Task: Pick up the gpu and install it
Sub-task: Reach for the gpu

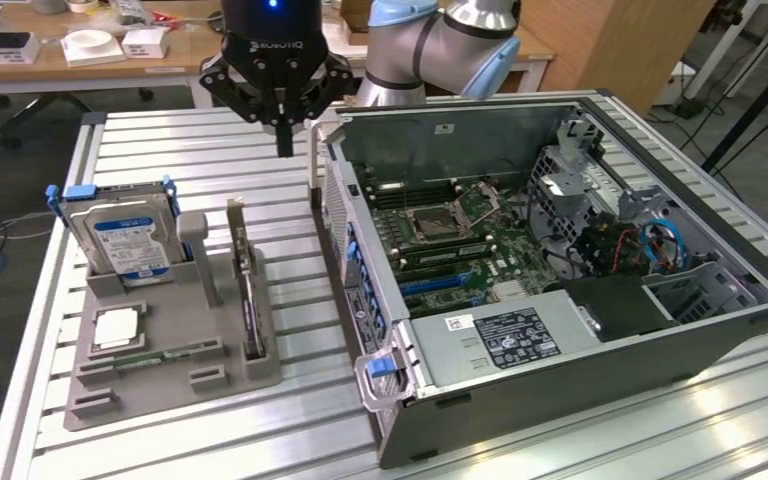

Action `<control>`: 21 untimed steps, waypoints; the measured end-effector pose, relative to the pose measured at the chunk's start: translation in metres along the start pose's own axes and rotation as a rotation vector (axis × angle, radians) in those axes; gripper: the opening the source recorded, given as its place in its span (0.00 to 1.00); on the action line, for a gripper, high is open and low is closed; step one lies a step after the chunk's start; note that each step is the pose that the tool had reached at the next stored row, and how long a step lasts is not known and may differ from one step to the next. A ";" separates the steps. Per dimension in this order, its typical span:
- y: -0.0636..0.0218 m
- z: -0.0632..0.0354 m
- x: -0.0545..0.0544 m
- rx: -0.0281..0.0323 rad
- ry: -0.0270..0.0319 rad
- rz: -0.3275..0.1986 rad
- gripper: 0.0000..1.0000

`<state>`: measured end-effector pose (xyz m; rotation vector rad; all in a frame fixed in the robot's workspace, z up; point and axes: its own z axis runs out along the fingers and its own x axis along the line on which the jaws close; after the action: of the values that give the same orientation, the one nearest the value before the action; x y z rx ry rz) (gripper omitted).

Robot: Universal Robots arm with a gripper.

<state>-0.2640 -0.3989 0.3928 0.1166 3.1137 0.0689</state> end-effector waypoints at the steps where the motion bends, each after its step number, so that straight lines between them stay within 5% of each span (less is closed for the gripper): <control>1: -0.0001 0.0000 0.001 0.0000 0.0000 0.000 0.11; 21: -0.0015 -0.0005 0.020 0.0000 0.0000 0.000 0.11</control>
<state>-0.2839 -0.3988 0.3928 0.1166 3.1137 0.0688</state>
